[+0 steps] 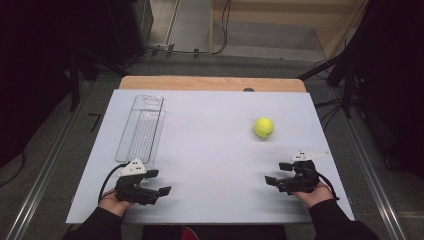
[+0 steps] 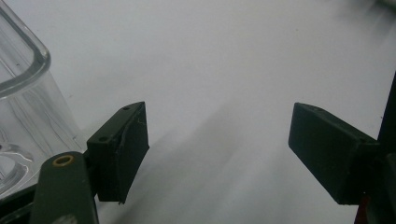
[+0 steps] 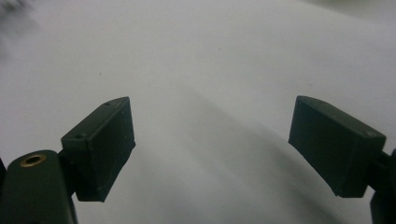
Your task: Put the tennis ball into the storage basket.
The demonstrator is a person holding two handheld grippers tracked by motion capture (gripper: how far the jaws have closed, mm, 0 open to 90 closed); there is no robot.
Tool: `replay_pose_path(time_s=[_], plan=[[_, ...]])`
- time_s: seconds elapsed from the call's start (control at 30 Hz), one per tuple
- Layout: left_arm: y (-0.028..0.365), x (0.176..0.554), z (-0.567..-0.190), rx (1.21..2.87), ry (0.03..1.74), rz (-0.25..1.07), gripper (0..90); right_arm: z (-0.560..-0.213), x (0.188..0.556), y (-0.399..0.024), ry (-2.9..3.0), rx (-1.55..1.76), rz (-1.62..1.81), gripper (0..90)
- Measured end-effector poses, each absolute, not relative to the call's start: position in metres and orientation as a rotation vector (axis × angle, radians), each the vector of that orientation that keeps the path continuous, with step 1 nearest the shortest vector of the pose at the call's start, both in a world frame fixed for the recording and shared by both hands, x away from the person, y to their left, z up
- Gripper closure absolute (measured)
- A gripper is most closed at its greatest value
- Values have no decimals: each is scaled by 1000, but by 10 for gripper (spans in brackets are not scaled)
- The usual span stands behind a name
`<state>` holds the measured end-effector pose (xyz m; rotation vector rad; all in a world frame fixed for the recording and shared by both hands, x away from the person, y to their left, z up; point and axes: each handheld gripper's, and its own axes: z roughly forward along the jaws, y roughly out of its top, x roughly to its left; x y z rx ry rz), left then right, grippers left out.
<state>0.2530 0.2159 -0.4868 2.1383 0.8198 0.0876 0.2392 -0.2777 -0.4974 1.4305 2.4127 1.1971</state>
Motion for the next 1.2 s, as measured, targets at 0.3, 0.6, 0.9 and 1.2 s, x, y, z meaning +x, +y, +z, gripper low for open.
replay_pose_path(time_s=[0.3,0.6,0.9,1.2], plan=[[217,253,-486,2126,822,94,208,-497,239,-276,2416,1423,1198,126],[219,252,-484,2097,838,98,208,-497,240,-274,2428,1405,1213,126],[220,253,-484,2097,844,111,208,-497,241,-275,2415,1417,1231,126],[220,253,-484,2098,844,111,208,-497,241,-277,2407,1432,1234,126]])
